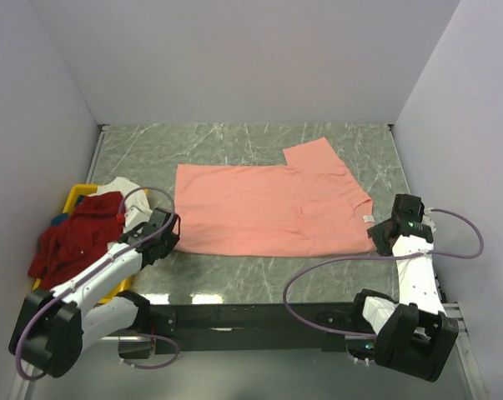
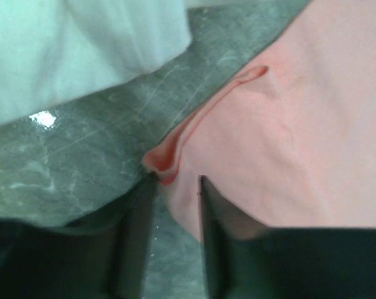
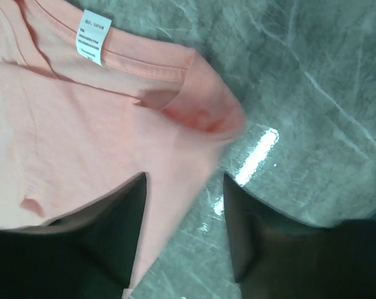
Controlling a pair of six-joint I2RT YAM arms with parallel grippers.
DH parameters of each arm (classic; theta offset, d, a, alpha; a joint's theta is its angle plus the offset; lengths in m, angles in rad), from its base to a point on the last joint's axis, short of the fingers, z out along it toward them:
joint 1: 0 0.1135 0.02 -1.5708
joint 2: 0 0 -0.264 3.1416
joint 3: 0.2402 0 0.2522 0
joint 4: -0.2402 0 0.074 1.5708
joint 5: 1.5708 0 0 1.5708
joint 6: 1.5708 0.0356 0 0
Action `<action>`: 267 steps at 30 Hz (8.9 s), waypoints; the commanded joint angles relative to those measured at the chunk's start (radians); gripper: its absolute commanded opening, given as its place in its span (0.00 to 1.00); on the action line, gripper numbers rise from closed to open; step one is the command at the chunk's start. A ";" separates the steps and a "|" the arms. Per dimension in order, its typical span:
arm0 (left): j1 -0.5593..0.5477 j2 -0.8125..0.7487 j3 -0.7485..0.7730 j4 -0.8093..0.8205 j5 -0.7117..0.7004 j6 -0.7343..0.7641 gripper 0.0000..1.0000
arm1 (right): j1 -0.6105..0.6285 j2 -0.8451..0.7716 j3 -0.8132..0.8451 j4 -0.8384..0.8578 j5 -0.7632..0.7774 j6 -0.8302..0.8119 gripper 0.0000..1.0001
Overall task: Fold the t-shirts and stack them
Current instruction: Fold the tshirt
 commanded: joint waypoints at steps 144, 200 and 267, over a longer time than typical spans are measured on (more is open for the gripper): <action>0.243 1.331 1.508 -0.126 0.045 0.490 0.46 | 0.250 1.317 1.363 0.229 -0.178 -0.369 0.00; 0.291 1.188 1.557 -0.051 0.090 0.642 0.00 | 0.203 1.081 1.201 0.293 -0.252 -0.346 0.00; 0.270 0.423 0.500 0.170 0.196 0.391 0.47 | 0.181 0.223 0.082 0.516 -0.195 -0.207 0.47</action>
